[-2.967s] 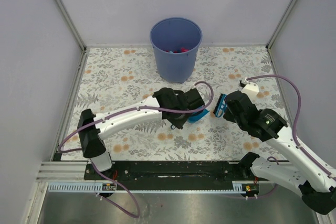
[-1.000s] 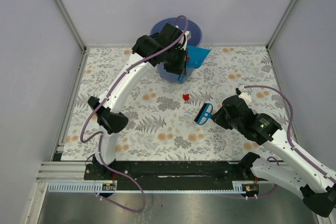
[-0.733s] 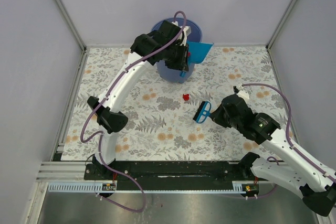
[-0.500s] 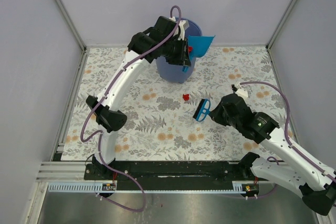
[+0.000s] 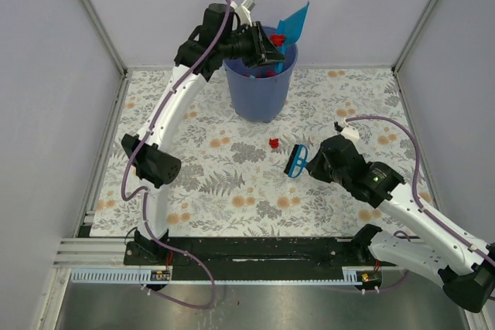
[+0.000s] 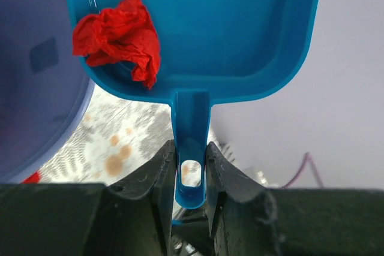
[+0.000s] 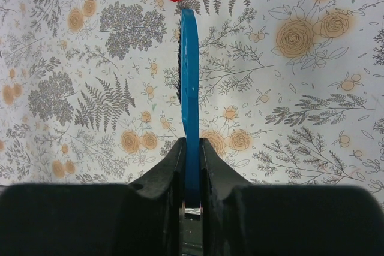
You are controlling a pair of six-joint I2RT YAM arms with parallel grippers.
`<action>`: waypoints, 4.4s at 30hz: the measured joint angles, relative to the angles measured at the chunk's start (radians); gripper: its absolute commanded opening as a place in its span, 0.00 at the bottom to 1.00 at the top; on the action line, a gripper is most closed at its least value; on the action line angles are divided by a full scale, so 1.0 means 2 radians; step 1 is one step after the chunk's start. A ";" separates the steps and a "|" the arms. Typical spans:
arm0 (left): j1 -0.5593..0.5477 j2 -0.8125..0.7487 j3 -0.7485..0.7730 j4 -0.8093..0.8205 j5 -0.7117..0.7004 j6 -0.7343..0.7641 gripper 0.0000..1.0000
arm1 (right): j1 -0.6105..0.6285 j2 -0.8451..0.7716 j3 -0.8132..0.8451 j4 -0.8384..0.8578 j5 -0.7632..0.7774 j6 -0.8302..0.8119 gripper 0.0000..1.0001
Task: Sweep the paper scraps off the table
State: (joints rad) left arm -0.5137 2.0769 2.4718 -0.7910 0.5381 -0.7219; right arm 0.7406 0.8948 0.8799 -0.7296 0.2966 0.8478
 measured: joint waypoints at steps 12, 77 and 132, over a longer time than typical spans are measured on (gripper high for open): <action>0.060 0.003 -0.127 0.389 0.096 -0.325 0.00 | 0.000 0.013 0.000 0.002 0.000 -0.004 0.00; -0.184 -0.442 -0.611 -0.140 -0.242 0.112 0.00 | -0.109 0.029 0.115 -0.072 -0.148 -0.021 0.00; -0.248 -0.144 -0.548 -0.100 -0.367 0.207 0.00 | -0.109 0.313 0.170 0.006 -0.143 -0.334 0.00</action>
State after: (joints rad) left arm -1.0100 1.7893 1.3754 -0.9909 -0.1959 -0.3088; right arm 0.5217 1.5215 1.2194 -0.7177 0.0113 0.1795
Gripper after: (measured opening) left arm 0.266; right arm 0.171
